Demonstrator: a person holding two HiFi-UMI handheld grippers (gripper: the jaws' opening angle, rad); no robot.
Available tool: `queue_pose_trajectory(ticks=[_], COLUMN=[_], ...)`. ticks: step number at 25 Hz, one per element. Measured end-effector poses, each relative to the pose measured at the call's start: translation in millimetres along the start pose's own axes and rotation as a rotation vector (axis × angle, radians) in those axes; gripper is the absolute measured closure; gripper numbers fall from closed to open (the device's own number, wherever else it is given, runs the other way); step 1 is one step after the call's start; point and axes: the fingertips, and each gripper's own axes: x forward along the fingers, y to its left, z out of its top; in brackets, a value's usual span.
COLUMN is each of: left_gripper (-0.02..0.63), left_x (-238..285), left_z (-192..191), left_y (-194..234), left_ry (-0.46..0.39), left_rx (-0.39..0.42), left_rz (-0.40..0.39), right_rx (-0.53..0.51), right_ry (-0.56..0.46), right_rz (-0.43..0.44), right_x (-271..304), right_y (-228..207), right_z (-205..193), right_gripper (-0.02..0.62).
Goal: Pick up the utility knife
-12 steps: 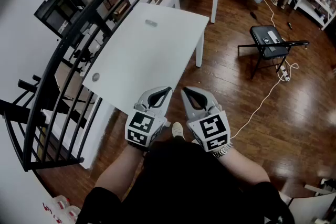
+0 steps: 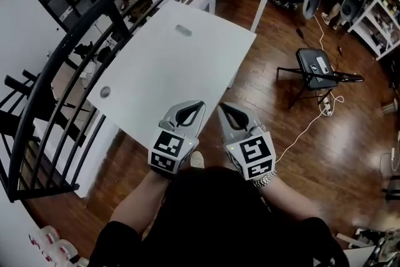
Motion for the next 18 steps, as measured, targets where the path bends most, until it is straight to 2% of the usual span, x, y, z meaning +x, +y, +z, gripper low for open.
queue_pose_trajectory(ticks=[9,14,18], left_gripper=[0.591,0.591,0.592], left_x=[7.1,31.2,63.4], left_z=[-5.7,4.2,18.1], left_y=[36.0,40.7,25.3], left_ry=[-0.005,-0.005,-0.002], left_rx=[-0.062,-0.087,-0.084], left_rz=[0.104,0.192,0.242], right_rx=[-0.027,-0.048,-0.055], right_ry=[0.036,0.032,-0.003], right_rz=[0.098,0.185,0.235], right_x=[39.0,47.4,43.2], right_y=[-9.4,-34.0,-75.8], right_z=[2.3,2.9,11.5], right_gripper=[0.603,0.603,0.603])
